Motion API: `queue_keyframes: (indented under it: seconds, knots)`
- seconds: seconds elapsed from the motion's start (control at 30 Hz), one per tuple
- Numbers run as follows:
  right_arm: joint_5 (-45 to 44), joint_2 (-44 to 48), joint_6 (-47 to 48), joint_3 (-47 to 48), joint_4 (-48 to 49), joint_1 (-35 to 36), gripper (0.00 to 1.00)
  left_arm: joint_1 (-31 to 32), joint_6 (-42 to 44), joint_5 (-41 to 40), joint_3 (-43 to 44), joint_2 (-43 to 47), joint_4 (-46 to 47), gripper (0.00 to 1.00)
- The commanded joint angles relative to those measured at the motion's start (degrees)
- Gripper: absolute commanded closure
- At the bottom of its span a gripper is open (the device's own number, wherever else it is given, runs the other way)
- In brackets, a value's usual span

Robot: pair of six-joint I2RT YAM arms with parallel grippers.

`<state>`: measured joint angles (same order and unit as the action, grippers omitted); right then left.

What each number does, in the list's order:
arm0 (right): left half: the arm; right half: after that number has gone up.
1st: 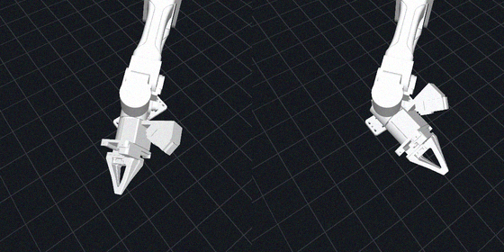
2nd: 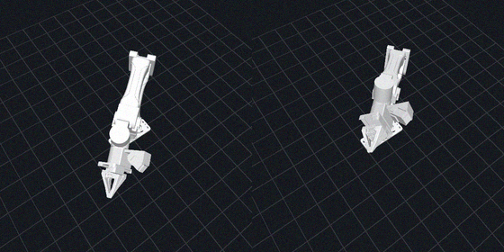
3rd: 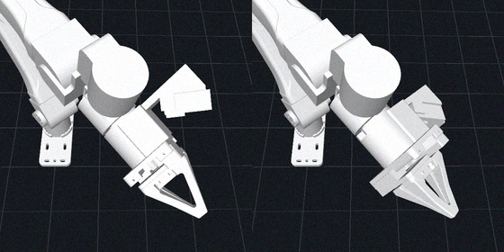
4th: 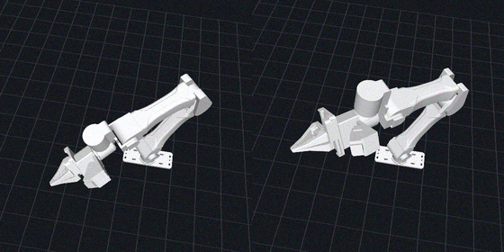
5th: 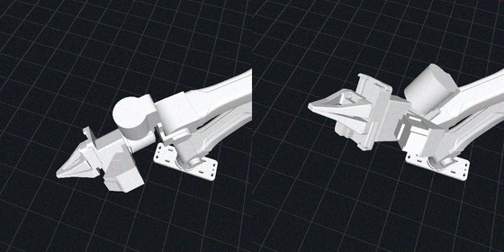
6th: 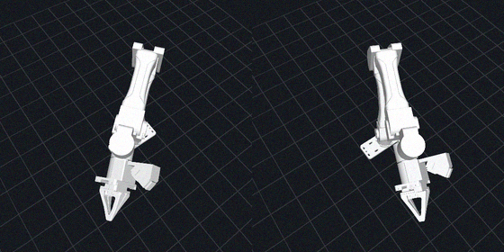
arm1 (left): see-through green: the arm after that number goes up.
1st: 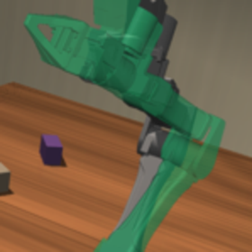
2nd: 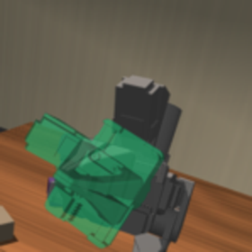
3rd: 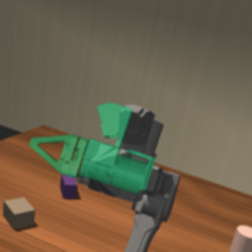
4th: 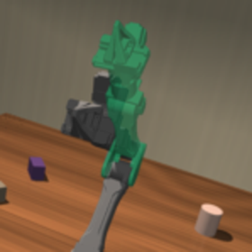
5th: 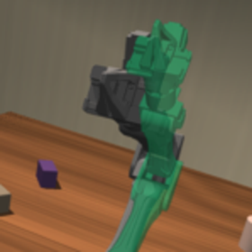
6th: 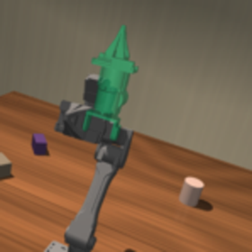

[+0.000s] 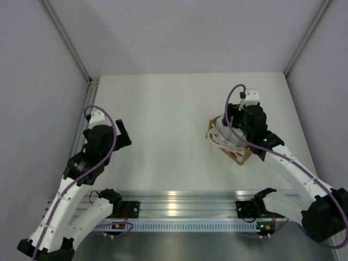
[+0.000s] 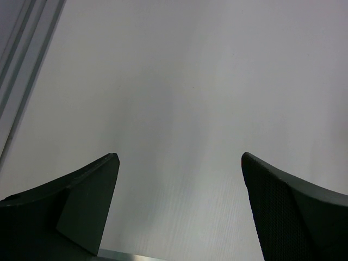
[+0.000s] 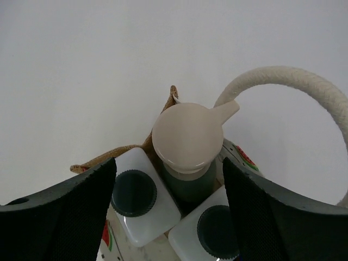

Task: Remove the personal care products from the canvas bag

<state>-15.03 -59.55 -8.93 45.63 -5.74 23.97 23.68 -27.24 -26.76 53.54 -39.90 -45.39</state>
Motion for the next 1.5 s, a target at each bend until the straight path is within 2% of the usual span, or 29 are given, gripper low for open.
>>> queue_keyframes:
  seconds: [0.0, 0.67, 0.83, 1.03, 1.23, 1.33, 1.47]
  knots:
    - [-2.2, -2.0, 0.6, -0.5, 8.8, 0.3, 0.24, 0.1, 0.8, 1.1, -0.2, -0.3, 2.8, 0.02]
    - [-0.1, -9.4, 1.2, -3.4, 21.4, -3.6, 0.35, 0.1, 1.3, 3.6, -0.5, -1.1, 3.2, 0.02]
    - [-0.9, -10.6, 2.2, -4.0, 24.3, -3.8, 0.41, 0.1, 1.8, 4.3, -0.6, -1.5, 3.6, 0.02]
    - [-0.8, -12.5, 2.9, -4.1, 25.4, -4.0, 0.41, 0.1, 1.9, 4.6, -0.6, -2.2, 3.7, 0.02]
    - [-0.3, -13.0, 2.6, -6.4, 28.7, -5.0, 0.53, 0.1, 1.9, 4.8, -0.6, -2.2, 3.8, 0.02]
    - [2.3, -12.8, 1.9, -7.0, 29.8, -6.0, 0.66, 0.1, 2.1, 5.0, -0.7, -2.4, 3.9, 0.02]
    - [4.6, -11.6, 2.3, -6.8, 30.4, -6.3, 0.79, 0.1, 2.0, 5.0, -0.6, -2.4, 3.9, 0.02]
